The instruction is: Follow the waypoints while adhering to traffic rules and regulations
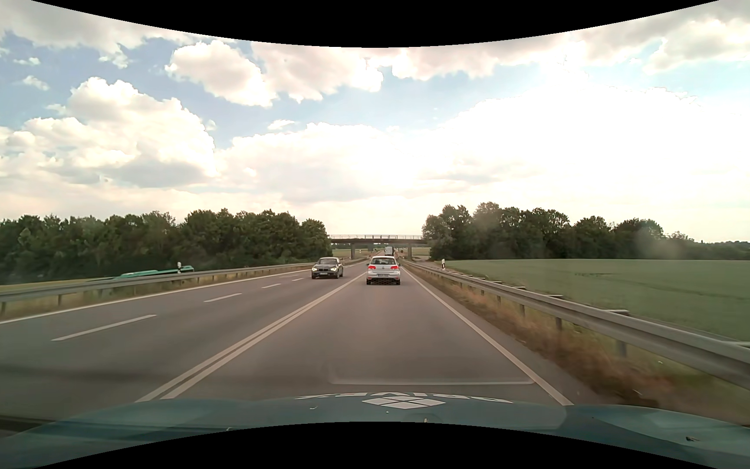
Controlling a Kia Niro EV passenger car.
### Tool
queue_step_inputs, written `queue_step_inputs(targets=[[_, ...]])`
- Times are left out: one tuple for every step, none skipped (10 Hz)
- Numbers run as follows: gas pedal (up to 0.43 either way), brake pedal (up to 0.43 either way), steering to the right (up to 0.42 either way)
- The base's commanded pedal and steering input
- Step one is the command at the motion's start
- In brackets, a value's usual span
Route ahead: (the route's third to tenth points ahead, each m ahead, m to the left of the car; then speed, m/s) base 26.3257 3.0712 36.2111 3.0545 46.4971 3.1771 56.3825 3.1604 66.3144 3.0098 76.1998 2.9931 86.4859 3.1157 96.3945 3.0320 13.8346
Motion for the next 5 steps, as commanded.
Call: queue_step_inputs(targets=[[0.039, 0.0, 0.0], [0.047, 0.0, 0.0], [0.047, 0.0, 0.0], [0.047, 0.0, 0.0], [0.059, 0.0, 0.0]])
